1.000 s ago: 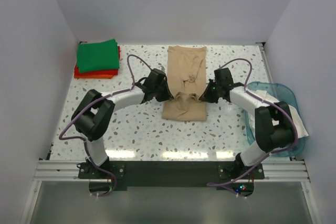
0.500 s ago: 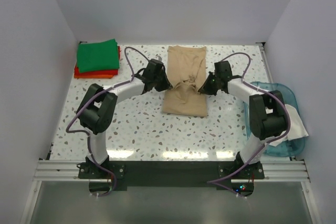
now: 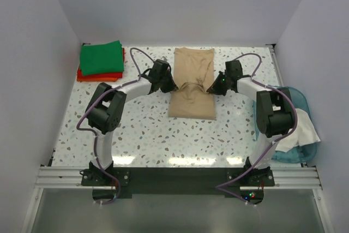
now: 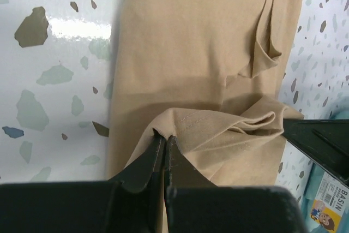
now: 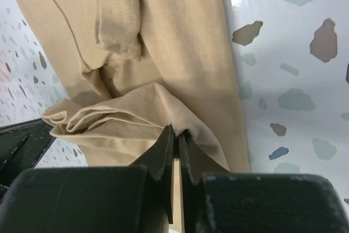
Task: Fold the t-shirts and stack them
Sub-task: Fold the tshirt
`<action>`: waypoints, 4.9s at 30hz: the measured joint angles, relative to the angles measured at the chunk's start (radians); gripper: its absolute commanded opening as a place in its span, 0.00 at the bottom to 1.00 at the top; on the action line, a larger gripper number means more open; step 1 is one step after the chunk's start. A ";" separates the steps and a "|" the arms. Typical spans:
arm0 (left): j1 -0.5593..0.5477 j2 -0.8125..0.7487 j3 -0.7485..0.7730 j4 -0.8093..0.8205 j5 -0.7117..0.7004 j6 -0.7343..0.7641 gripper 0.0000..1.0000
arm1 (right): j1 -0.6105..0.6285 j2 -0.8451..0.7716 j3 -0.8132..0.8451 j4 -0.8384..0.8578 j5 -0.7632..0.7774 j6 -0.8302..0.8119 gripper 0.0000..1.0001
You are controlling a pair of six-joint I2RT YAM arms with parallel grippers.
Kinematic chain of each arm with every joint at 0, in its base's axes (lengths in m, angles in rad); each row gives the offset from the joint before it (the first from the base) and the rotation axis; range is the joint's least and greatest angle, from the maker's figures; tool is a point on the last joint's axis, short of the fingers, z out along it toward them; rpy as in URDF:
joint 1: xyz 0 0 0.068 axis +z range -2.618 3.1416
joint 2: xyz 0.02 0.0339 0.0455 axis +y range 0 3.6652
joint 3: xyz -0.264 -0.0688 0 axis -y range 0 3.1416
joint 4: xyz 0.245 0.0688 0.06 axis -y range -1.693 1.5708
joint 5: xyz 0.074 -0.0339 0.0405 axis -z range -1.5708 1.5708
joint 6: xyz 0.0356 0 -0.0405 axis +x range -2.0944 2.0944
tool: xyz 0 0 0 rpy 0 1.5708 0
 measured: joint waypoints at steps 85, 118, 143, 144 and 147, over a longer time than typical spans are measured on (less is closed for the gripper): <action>-0.004 -0.264 -0.551 0.312 -0.074 -0.094 0.05 | 0.113 0.033 -0.146 0.212 -0.180 -0.061 0.24; -0.118 -0.695 -0.944 0.222 0.008 -0.049 0.18 | 0.188 -0.522 -0.695 0.110 -0.153 -0.003 0.34; -0.224 -0.675 -0.890 0.290 0.146 -0.031 0.24 | 0.431 -0.612 -0.626 0.062 -0.055 0.082 0.29; -0.228 -0.654 -0.897 0.306 0.154 -0.032 0.24 | 0.435 -0.599 -0.629 0.068 -0.048 0.087 0.29; -0.231 -0.630 -0.960 0.354 0.169 -0.055 0.24 | 0.436 -0.601 -0.669 0.092 -0.025 0.100 0.29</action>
